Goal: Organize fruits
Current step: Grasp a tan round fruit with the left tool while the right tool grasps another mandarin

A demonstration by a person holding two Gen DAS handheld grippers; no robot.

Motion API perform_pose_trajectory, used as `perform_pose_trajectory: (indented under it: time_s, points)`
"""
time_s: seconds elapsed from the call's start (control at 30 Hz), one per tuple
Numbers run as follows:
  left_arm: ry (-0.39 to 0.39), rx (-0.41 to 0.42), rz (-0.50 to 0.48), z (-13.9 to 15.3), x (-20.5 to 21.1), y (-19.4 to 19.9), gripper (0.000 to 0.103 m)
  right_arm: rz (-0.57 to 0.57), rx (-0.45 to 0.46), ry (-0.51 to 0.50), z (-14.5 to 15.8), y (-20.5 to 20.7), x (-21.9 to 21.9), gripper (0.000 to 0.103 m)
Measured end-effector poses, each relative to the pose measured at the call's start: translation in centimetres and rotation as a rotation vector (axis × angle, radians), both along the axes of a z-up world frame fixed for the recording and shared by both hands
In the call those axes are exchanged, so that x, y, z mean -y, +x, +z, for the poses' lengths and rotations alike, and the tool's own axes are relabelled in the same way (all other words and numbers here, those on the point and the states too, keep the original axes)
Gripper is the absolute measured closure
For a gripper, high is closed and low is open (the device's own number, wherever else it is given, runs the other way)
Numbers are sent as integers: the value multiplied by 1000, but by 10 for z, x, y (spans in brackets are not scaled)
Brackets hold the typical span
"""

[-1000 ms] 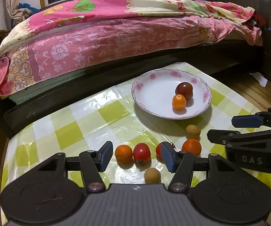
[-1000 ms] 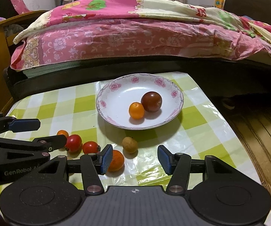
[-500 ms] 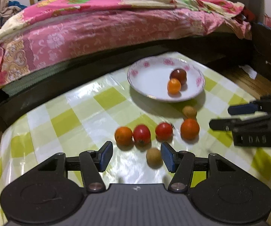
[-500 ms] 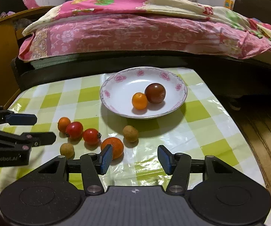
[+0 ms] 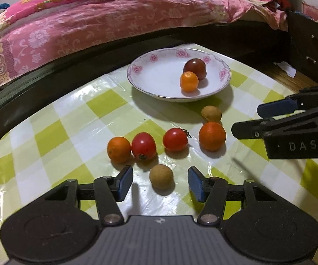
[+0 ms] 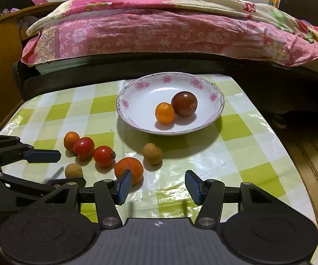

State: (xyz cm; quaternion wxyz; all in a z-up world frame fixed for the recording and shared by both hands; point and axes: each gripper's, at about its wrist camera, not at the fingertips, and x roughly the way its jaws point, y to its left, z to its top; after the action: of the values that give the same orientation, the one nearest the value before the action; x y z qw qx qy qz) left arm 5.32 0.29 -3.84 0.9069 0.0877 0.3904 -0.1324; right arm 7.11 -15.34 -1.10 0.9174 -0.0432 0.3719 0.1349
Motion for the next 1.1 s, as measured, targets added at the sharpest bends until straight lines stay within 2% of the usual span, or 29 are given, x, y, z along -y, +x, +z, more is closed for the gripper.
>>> perform_pose_trajectory:
  time_s: [0.2,0.27,0.33,0.5,0.87,1.1]
  points:
    - [14,-7,19,-6,2,3,52,5,3,16,-2,5,2,53]
    - [11,-8,19,-6,3,4,55,12,5,18,-3,7,1,53]
    - [-1,-12,11,-6,3,4,63,17,1,22,-5,9,0,53]
    - [-3,-15,-4,-5,5,2,71,38,-4,25,-9,12,-4,53]
    - [-17,-26,-19,-4,2,0,71,86,1,54,-12,21,-18,52]
    - [0,-27,-28,-6,3,0,70,123,-55,75,-18,27,-25,53]
